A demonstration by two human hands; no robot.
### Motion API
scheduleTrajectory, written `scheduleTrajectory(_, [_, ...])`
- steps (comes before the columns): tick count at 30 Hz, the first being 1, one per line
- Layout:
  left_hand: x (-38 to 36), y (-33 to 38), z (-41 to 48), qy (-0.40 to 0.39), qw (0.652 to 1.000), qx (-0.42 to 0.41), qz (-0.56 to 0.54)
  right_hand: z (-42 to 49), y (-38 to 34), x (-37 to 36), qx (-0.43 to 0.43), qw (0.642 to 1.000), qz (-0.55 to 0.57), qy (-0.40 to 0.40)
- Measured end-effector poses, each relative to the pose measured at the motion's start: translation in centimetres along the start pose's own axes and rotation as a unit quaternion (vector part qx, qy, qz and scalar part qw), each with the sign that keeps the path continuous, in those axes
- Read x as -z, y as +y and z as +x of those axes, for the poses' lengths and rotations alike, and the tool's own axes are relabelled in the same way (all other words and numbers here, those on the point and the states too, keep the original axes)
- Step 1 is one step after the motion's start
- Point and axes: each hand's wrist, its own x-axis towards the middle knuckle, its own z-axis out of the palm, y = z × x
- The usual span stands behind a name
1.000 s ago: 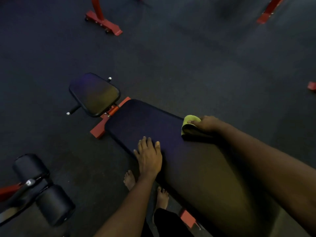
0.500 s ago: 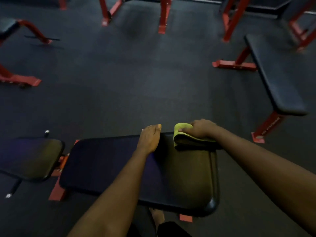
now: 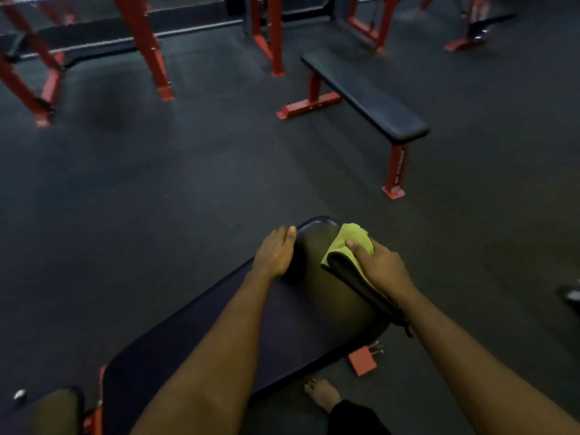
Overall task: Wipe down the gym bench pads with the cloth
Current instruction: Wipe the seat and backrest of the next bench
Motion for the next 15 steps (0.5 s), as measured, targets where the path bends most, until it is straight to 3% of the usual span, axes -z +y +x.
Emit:
scheduleTrajectory(4, [0.7,-0.6,0.1,-0.043,0.998,-0.038,0.039,-4.6,1.8,-1.9,-0.040,0.995,0.009,0.096])
scheduleTrajectory(7, [1.3,-1.2,0.4,-0.089,0.991,-0.068,0.074,-7.8,2.6,-4.8,-0.074,0.972,0.064,0.214])
scheduleTrajectory(11, [1.6,-2.5,0.4,-0.123,0.981,-0.096,0.114,-10.5,2.0,-10.2,-0.142,0.889,0.215,0.379])
scheduleTrajectory(15, [1.3,-2.7,0.4,-0.115,0.977,-0.107,0.146,-11.7,0.1,-14.7,-0.211,0.818,0.300,0.443])
